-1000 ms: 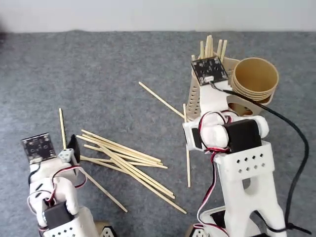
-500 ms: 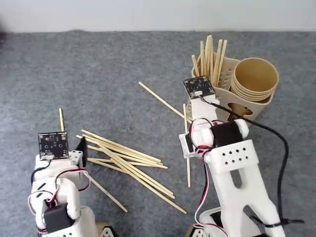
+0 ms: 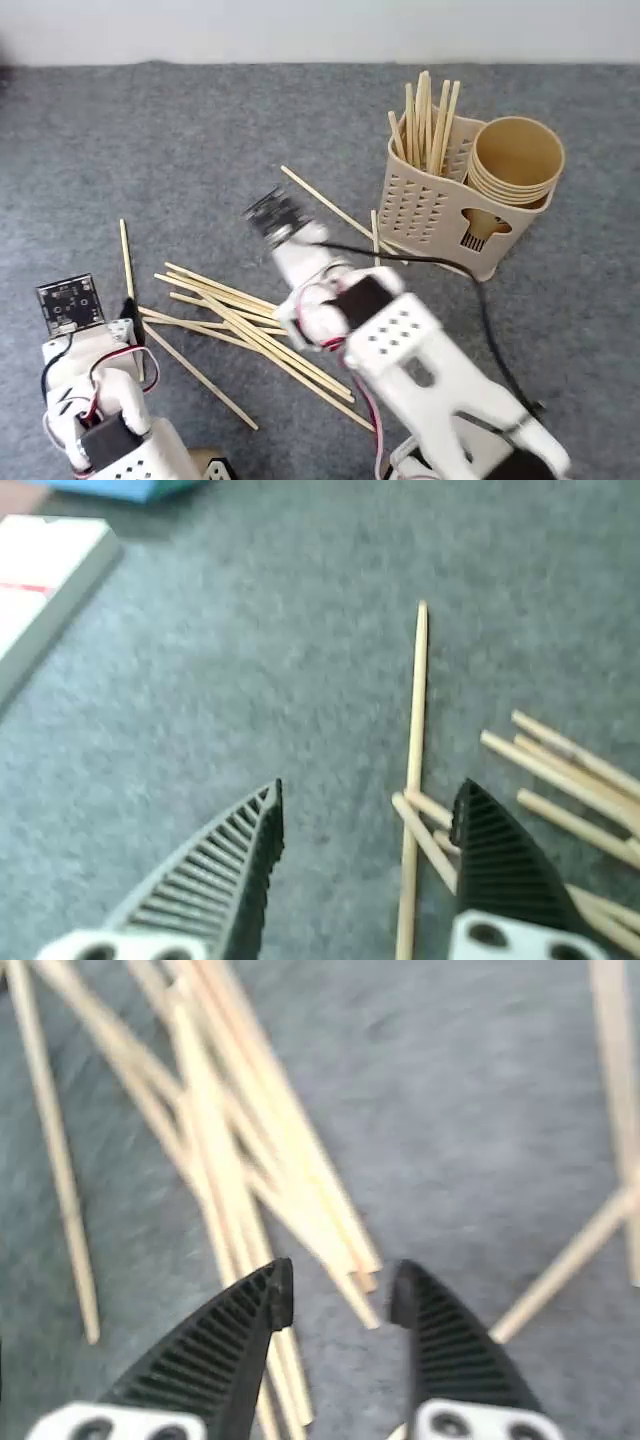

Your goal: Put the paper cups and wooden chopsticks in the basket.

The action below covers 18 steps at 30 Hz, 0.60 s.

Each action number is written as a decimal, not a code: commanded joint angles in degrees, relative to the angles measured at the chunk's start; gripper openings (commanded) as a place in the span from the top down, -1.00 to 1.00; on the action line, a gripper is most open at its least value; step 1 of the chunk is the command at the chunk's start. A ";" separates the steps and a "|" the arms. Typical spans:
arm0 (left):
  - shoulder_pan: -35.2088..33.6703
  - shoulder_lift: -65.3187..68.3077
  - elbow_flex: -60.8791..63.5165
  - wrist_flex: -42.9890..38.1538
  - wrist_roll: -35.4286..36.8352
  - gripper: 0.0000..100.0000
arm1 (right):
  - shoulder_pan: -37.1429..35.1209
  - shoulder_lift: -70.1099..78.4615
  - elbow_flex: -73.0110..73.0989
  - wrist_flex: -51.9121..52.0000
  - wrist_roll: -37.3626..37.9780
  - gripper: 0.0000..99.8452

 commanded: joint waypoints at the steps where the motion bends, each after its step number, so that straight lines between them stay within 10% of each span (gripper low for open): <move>1: -0.35 -0.88 -0.31 -0.88 1.85 0.47 | -5.58 6.46 -4.31 -0.75 0.62 0.57; 18: -0.35 -0.88 0.84 -0.79 2.46 0.47 | -11.38 35.91 -16.97 -10.42 0.70 0.58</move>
